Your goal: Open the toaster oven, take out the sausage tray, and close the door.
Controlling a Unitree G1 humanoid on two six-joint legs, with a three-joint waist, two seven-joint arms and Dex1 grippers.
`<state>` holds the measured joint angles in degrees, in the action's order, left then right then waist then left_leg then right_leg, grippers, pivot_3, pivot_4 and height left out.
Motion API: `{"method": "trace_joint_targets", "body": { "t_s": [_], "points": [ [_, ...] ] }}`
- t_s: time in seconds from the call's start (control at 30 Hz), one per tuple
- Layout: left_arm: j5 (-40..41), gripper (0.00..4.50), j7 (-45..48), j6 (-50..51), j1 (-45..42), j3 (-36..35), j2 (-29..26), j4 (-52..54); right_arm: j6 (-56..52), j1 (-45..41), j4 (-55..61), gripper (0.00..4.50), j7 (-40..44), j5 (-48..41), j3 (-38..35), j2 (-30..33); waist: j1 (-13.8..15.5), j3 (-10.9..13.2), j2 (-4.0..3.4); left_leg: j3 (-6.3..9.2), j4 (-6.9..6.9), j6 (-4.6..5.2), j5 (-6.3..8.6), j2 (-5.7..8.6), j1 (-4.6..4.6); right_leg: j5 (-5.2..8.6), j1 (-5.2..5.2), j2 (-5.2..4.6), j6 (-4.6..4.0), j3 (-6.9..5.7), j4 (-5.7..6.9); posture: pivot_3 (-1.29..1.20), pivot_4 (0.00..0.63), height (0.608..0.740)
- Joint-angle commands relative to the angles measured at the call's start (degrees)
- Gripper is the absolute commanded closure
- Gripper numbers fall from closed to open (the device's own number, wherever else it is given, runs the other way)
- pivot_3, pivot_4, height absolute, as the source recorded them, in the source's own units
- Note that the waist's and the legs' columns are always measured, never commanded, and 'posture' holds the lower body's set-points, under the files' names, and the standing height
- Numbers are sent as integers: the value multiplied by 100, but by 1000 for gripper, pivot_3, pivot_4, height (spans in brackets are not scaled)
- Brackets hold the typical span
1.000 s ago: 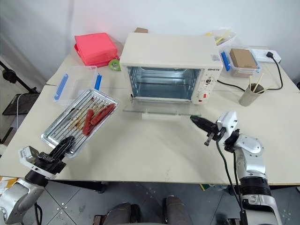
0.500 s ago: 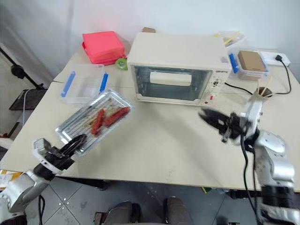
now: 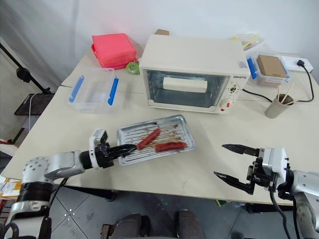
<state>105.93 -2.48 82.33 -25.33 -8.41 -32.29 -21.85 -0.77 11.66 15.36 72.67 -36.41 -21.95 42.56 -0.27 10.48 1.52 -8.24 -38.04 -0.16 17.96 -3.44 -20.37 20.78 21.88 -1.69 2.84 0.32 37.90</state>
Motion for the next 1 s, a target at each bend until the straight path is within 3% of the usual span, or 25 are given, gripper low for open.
{"method": "trace_joint_targets", "body": {
  "t_s": [0.03, 0.27, 0.4, 0.67, 0.9, 1.0],
  "points": [
    [-760, 4500, 594, 283, -567, 385, 238, -447, 133, 393, 338, 57, -85, -13, -379, -23, 25, 0, 0, 1, 1, 0, 0, 3, 1, 0, -2, 0, 0, -1, 0, 0, 150, 740],
    [-3067, 4500, 2094, 213, -1713, 1085, 713, -1444, 271, 1397, 463, 57, -293, 59, -1051, -206, 106, -13, -23, 13, 4, -2, -1, 22, 14, -1, -27, -11, 3, -9, -11, 0, 150, 740],
    [-3991, 4500, 2840, 13, -2063, 1267, 887, -1703, 279, 1575, 540, 57, -343, 40, -1122, -235, 126, -31, -54, 16, 10, -3, 0, 42, 19, -7, -32, -35, 14, -11, -15, 0, 150, 740],
    [-5013, 2101, 3842, 95, -2257, 1202, 847, -1618, 217, 1376, 579, 0, -471, 100, -924, -211, 130, -30, -52, 34, 45, 8, -6, 73, 15, -10, -30, -69, 24, -29, -23, 0, 150, 740],
    [-5401, 38, 4274, 101, -1805, 1043, 224, -772, 262, 1006, 297, 0, -365, 225, -591, -155, -32, -28, -48, 41, 69, 10, -18, 72, 16, -9, -26, -69, 25, -36, -26, 0, 150, 740],
    [-5516, 38, 4566, -99, -1405, 1072, -263, -75, 289, 792, 98, 0, -272, 245, -502, -107, -161, -28, -48, 44, 81, 3, -27, 69, 22, -9, -26, -67, 24, -38, -23, 0, 150, 740]
  ]
}}
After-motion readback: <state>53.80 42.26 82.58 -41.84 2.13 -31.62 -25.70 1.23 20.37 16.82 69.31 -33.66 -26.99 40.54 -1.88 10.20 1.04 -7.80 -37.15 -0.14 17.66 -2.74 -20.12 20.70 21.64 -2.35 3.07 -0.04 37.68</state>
